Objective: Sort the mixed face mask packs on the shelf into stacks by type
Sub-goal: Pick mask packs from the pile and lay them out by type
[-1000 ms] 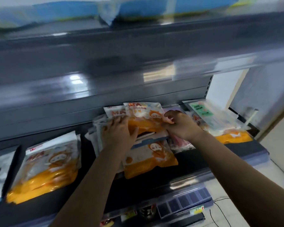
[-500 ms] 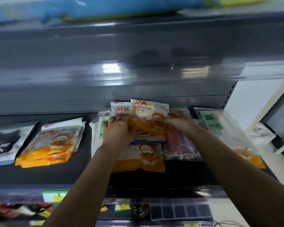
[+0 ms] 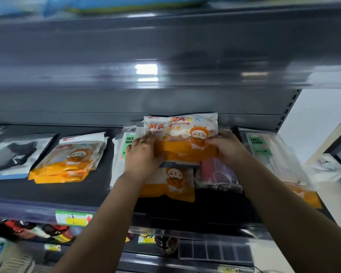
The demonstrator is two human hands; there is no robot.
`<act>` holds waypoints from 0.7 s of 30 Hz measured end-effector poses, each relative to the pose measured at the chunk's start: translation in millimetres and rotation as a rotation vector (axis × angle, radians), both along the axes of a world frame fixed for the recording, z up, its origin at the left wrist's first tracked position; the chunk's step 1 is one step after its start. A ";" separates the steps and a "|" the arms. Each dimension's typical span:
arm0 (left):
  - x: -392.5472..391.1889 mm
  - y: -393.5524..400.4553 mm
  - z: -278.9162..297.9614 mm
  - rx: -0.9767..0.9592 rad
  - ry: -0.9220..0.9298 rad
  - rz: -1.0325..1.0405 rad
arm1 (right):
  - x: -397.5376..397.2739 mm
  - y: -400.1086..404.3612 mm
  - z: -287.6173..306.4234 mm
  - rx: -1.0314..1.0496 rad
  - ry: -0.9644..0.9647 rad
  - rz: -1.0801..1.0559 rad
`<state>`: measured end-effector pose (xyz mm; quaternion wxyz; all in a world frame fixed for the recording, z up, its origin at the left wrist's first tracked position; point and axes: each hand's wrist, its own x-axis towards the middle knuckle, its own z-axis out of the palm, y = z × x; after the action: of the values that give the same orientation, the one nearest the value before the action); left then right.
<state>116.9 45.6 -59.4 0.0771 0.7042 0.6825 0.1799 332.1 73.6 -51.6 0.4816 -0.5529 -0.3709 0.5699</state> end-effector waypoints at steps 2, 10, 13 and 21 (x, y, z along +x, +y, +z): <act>-5.4 1.6 -1.8 0.009 -0.060 0.048 | 9.9 1.5 1.0 0.013 0.032 -0.044; -22.4 12.2 5.7 -0.055 -0.123 0.177 | 43.9 6.6 3.2 -0.026 0.053 -0.017; -23.9 17.1 11.7 -0.076 -0.216 0.192 | 36.7 10.0 1.1 -0.084 0.063 0.026; -31.3 18.0 16.2 0.041 -0.413 0.163 | 23.3 8.9 -1.0 0.001 -0.024 -0.027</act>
<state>85.7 63.6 -43.2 0.1860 0.5964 0.7030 0.3399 355.4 82.4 -52.6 0.4852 -0.5645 -0.3695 0.5563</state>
